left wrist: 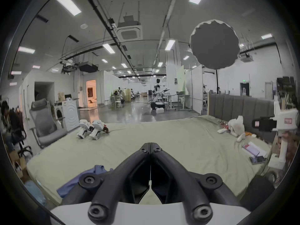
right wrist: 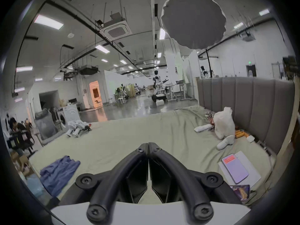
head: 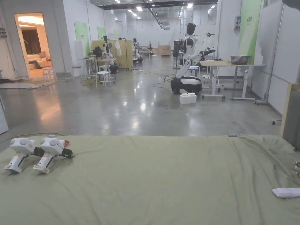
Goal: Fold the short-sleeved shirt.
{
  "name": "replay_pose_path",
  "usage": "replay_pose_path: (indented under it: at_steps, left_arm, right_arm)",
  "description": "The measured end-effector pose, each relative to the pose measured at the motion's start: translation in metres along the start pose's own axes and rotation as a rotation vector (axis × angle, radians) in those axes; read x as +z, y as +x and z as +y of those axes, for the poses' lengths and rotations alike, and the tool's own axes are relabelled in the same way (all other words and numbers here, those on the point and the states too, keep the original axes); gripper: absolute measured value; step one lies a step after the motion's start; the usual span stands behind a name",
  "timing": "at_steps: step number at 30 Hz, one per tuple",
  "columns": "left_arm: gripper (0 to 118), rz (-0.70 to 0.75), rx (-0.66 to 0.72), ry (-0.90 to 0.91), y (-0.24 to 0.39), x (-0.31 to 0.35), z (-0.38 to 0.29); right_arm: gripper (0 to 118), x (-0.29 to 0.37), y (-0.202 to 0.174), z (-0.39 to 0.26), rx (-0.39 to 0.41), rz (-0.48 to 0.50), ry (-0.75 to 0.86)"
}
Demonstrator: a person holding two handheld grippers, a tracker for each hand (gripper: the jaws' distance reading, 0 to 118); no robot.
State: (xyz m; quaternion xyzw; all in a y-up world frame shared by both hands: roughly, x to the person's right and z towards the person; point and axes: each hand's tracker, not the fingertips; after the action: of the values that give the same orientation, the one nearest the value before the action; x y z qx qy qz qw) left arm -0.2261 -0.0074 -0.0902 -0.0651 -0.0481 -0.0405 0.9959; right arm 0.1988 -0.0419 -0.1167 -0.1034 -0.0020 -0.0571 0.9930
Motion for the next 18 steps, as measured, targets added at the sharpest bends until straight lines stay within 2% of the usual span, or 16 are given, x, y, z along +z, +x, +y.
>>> replay_pose_path:
  at_steps: [1,4,10,13,15,17,18]
  left_arm:
    - [0,0.015,-0.028,-0.001,0.002,-0.001,0.001]
    - [0,-0.009,0.002,-0.009,0.0,-0.004,0.004]
    - [0,0.016,0.023,-0.049,-0.027,-0.004,0.004]
    - [2,0.033,0.081,-0.093,-0.051,-0.001,0.003]
    - [23,0.026,0.068,-0.176,-0.071,-0.004,0.001]
    - [55,0.075,0.05,-0.272,-0.086,-0.011,-0.008]
    - [67,0.08,0.053,-0.318,-0.095,-0.018,-0.015]
  right_arm:
    - [0,0.001,0.0,0.001,0.022,-0.001,0.004]
    - [0,0.007,-0.007,0.006,0.045,0.055,0.009]
    - [0,0.013,-0.015,0.01,0.083,0.057,0.021]
    - [0,0.012,-0.016,0.004,0.086,0.069,0.004]
    - [0,0.011,-0.015,-0.001,0.081,0.081,-0.025]
    - [0,0.009,-0.014,-0.009,0.062,0.084,-0.049]
    - [0,0.008,-0.013,-0.013,0.046,0.091,-0.065]
